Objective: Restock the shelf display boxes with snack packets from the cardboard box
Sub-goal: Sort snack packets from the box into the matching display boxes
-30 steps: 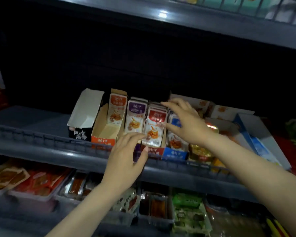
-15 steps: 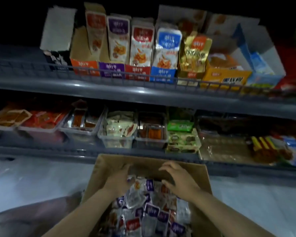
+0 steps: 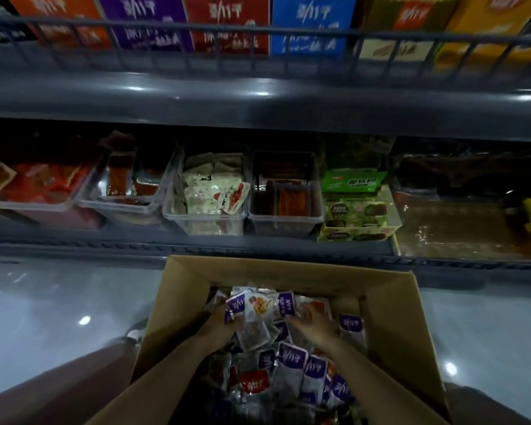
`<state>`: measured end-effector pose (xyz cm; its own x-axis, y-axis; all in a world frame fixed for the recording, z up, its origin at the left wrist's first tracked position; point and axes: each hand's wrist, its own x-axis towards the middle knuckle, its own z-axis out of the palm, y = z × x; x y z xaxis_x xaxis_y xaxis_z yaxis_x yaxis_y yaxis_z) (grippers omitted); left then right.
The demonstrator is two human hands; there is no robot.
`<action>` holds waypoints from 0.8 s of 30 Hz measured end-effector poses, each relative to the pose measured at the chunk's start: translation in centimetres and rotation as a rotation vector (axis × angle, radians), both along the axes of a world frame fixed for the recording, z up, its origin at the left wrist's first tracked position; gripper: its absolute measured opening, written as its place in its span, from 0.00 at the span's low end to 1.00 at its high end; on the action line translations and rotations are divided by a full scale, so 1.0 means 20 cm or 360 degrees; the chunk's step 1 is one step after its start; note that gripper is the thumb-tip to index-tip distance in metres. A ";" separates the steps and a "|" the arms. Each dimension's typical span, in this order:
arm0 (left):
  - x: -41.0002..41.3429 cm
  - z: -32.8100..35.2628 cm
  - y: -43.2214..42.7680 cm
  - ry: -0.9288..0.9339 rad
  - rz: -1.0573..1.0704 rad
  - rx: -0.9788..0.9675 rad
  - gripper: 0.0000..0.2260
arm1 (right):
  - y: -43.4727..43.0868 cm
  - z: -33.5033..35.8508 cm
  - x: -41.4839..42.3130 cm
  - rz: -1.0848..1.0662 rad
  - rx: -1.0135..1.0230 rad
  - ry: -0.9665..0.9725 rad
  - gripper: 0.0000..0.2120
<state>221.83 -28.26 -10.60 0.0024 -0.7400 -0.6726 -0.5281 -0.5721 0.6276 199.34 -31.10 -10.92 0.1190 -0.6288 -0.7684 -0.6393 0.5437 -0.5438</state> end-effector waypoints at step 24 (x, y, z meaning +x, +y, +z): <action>0.03 -0.12 0.02 0.0221 0.0077 0.0023 0.04 | 0.09 -0.15 0.17 -0.0317 0.0106 -0.0428 0.06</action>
<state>222.44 -27.92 -13.07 -0.0563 -0.7316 -0.6794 -0.4083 -0.6041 0.6844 202.70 -29.31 -13.87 0.2033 -0.6095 -0.7663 -0.3554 0.6833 -0.6378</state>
